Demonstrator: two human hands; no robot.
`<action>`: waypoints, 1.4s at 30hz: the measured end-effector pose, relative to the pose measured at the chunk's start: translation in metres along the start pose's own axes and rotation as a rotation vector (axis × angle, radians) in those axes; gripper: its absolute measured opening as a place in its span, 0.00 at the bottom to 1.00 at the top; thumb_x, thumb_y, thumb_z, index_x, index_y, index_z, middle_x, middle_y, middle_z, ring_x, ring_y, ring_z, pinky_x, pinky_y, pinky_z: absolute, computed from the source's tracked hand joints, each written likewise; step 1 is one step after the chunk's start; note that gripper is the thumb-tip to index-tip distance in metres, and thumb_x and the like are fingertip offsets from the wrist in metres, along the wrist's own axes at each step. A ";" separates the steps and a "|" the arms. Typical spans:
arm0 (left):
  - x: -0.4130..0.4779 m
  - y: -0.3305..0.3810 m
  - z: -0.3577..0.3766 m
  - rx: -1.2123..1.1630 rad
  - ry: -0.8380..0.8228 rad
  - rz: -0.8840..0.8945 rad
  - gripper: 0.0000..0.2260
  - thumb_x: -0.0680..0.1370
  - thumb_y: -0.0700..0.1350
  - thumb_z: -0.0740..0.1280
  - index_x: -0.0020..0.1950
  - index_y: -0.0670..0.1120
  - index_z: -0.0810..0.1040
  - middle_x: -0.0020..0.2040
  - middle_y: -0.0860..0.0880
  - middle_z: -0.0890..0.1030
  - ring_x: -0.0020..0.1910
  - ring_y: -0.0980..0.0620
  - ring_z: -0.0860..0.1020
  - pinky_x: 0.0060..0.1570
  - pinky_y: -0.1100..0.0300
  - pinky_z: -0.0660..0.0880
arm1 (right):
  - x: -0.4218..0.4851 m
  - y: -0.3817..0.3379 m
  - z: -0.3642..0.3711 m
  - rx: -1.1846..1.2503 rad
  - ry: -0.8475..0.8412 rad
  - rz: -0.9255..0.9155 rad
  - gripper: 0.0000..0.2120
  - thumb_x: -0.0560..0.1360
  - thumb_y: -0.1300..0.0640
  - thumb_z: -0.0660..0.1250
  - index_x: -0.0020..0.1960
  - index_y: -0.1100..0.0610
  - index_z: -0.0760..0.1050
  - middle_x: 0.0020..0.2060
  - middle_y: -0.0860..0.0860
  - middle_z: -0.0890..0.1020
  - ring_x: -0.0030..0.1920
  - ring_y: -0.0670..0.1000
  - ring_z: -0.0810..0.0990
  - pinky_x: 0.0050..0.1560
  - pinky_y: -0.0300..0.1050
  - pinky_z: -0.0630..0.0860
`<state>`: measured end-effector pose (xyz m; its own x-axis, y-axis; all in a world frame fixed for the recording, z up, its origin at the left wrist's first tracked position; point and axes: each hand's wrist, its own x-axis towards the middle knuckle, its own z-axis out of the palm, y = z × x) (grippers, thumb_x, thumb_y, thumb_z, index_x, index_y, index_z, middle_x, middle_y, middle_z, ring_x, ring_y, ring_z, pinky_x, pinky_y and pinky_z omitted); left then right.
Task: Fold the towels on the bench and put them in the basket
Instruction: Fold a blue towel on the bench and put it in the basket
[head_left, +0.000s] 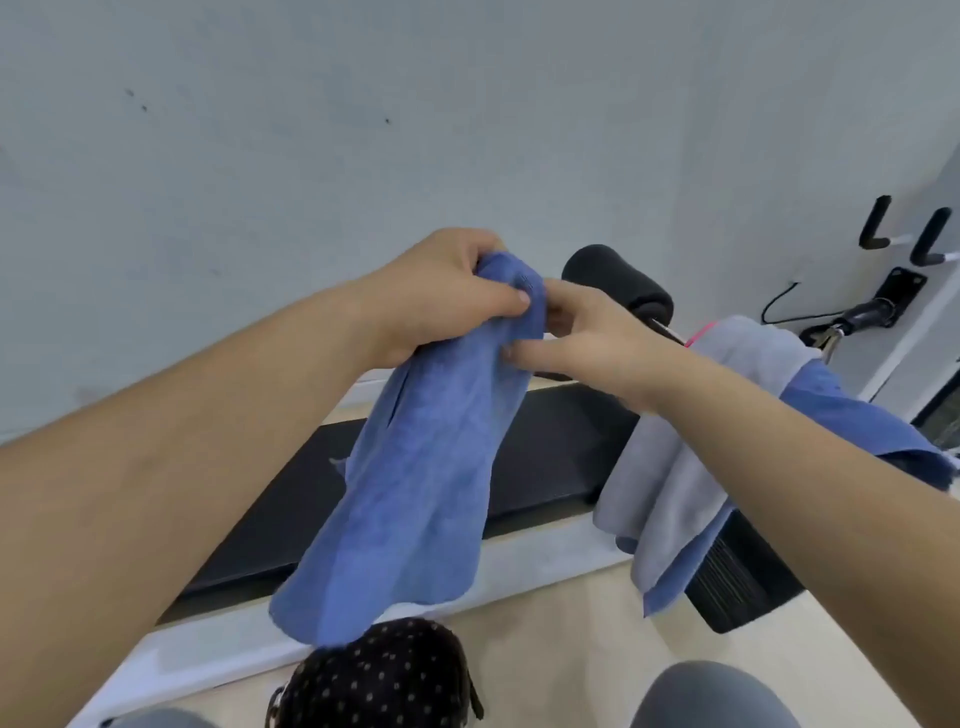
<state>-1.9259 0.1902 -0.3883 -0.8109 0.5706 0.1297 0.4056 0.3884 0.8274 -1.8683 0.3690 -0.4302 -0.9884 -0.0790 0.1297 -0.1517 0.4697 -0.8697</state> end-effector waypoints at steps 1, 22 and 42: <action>-0.010 -0.006 -0.003 -0.002 -0.023 0.011 0.04 0.77 0.42 0.72 0.44 0.48 0.79 0.38 0.54 0.82 0.38 0.57 0.80 0.40 0.61 0.78 | -0.001 -0.007 0.009 0.063 -0.009 -0.005 0.15 0.75 0.64 0.71 0.60 0.53 0.82 0.55 0.53 0.86 0.60 0.51 0.84 0.63 0.49 0.81; -0.129 -0.173 -0.071 0.723 0.261 -0.178 0.13 0.67 0.32 0.59 0.37 0.52 0.69 0.39 0.48 0.76 0.38 0.45 0.75 0.33 0.55 0.69 | -0.032 0.026 0.057 -0.125 -0.225 0.335 0.20 0.73 0.58 0.77 0.33 0.53 0.66 0.30 0.49 0.71 0.32 0.50 0.70 0.32 0.41 0.65; -0.114 -0.303 -0.097 0.647 0.434 -0.584 0.10 0.70 0.33 0.62 0.38 0.47 0.78 0.37 0.45 0.79 0.37 0.42 0.77 0.34 0.56 0.71 | 0.052 0.135 0.071 -0.306 0.518 0.544 0.06 0.75 0.64 0.67 0.49 0.60 0.82 0.47 0.55 0.83 0.46 0.57 0.83 0.45 0.44 0.81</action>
<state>-1.9969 -0.0624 -0.6007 -0.9904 -0.1037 0.0918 -0.0612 0.9221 0.3820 -1.9393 0.3662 -0.5749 -0.7913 0.6114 -0.0047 0.4299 0.5509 -0.7153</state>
